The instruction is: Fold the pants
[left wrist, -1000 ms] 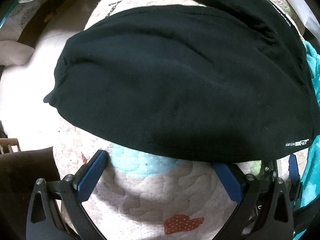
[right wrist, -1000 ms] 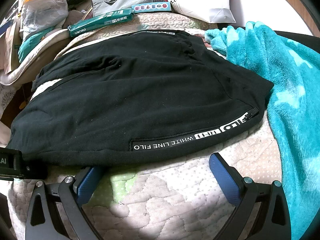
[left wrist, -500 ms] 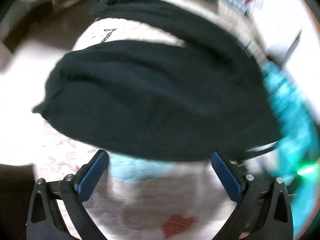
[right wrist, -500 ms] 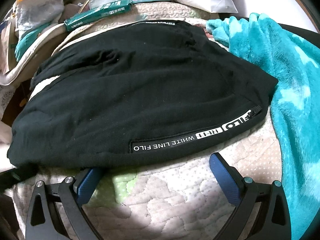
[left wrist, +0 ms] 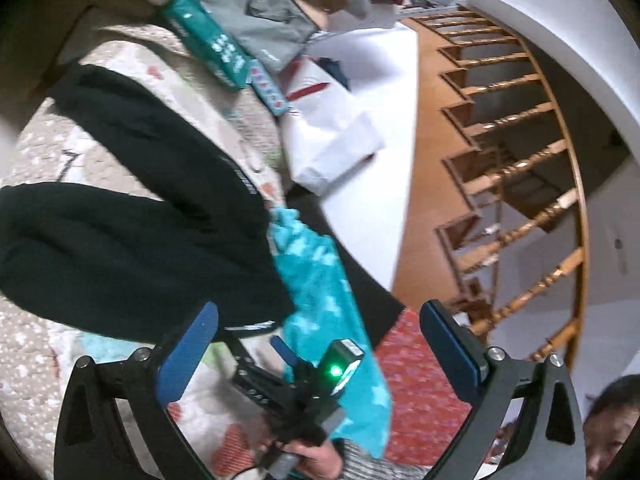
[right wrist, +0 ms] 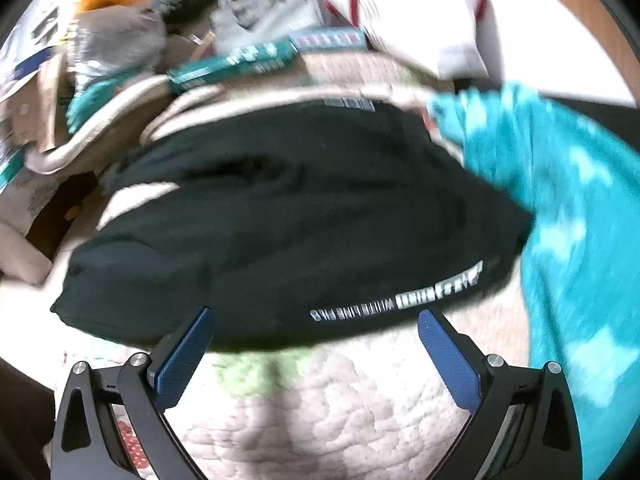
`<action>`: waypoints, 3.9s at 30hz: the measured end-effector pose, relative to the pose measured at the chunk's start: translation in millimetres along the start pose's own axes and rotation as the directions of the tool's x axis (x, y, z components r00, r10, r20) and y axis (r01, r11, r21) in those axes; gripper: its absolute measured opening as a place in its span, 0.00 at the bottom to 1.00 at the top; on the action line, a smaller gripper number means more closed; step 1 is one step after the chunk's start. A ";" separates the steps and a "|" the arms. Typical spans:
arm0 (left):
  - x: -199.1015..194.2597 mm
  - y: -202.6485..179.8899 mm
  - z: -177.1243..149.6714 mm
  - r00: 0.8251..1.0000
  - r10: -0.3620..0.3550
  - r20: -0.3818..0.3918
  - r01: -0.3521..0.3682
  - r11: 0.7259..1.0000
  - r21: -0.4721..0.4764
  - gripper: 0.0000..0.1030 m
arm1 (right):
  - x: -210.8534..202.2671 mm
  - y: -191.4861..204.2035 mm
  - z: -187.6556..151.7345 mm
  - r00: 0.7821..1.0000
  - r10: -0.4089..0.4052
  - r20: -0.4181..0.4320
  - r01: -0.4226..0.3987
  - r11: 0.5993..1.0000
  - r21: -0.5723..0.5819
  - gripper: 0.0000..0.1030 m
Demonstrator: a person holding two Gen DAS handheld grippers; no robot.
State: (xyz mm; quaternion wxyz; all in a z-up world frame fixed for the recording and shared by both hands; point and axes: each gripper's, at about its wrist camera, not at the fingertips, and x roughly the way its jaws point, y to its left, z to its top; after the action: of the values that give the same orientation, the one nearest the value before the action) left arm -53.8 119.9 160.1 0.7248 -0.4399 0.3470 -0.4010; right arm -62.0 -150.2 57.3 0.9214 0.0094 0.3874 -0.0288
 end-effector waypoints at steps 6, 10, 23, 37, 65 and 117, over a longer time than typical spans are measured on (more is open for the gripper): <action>-7.6 -15.3 2.9 1.000 0.011 0.010 -0.012 0.999 0.034 0.98 | -22.9 20.9 3.5 0.994 0.016 0.109 -0.005 0.995 -0.103 1.00; -1.8 -26.6 8.9 0.988 0.148 0.042 -0.152 0.982 0.108 0.98 | -28.0 27.1 4.8 0.990 0.020 0.138 -0.001 0.991 -0.137 1.00; 23.1 -89.5 23.8 0.713 0.522 0.468 -0.699 0.585 0.412 1.00 | -77.2 3.4 57.5 0.947 0.066 0.316 -0.030 0.993 -0.118 1.00; 66.3 8.8 119.5 0.567 0.754 0.332 -0.821 0.485 0.301 1.00 | -40.4 -36.2 157.2 0.970 0.058 0.236 -0.027 0.991 -0.131 1.00; 100.4 183.2 249.7 0.468 0.871 0.147 -0.878 0.441 0.185 1.00 | 156.7 -55.2 235.3 0.995 0.090 -0.048 -0.096 0.987 -0.126 1.00; 49.7 115.5 43.6 0.409 0.887 0.214 -0.736 0.182 0.652 0.19 | 77.5 -16.6 88.5 0.862 0.228 -0.454 -0.404 0.848 -0.342 0.07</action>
State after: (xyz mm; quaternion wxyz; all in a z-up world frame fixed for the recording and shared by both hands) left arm 37.1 125.2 63.1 0.8839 0.1489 0.4343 -0.0887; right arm 54.2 -173.8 63.9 0.7944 -0.1212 0.5553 0.2141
